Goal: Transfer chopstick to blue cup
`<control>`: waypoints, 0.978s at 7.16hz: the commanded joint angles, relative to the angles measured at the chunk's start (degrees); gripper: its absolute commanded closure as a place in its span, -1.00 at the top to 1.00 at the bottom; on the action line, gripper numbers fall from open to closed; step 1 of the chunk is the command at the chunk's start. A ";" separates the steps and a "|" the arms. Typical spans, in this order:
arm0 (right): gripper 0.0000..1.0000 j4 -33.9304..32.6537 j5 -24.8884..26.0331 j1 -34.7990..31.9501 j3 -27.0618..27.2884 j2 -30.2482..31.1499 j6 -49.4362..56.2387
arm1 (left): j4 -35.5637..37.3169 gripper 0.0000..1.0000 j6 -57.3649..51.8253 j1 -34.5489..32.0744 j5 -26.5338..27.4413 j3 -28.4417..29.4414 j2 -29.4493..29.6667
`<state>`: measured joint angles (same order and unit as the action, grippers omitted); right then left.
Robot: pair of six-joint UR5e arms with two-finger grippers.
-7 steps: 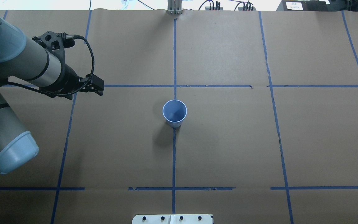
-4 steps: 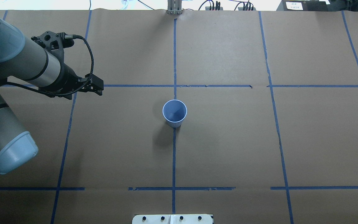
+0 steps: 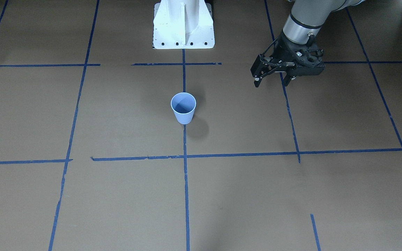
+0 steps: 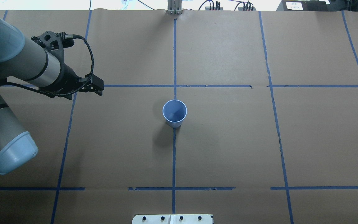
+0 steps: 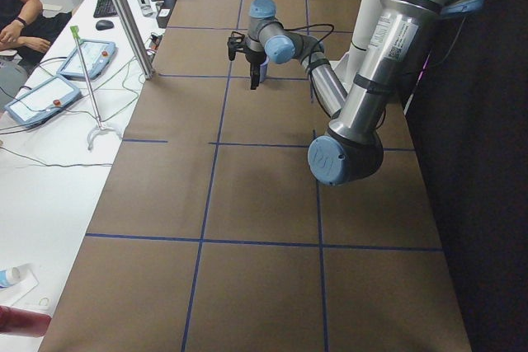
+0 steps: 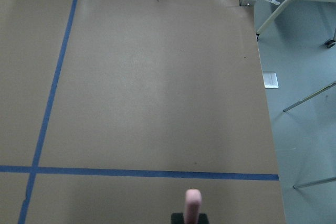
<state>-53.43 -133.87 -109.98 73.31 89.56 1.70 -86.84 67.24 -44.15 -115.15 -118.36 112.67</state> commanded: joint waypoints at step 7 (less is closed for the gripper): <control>-1.00 -0.27 -6.74 4.89 22.09 3.43 -25.40 | 0.09 1.00 0.09 0.03 -0.07 -0.03 -0.61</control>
<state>-53.75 -138.59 -110.74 91.17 93.53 -11.13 -86.78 67.32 -44.12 -115.23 -118.25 112.42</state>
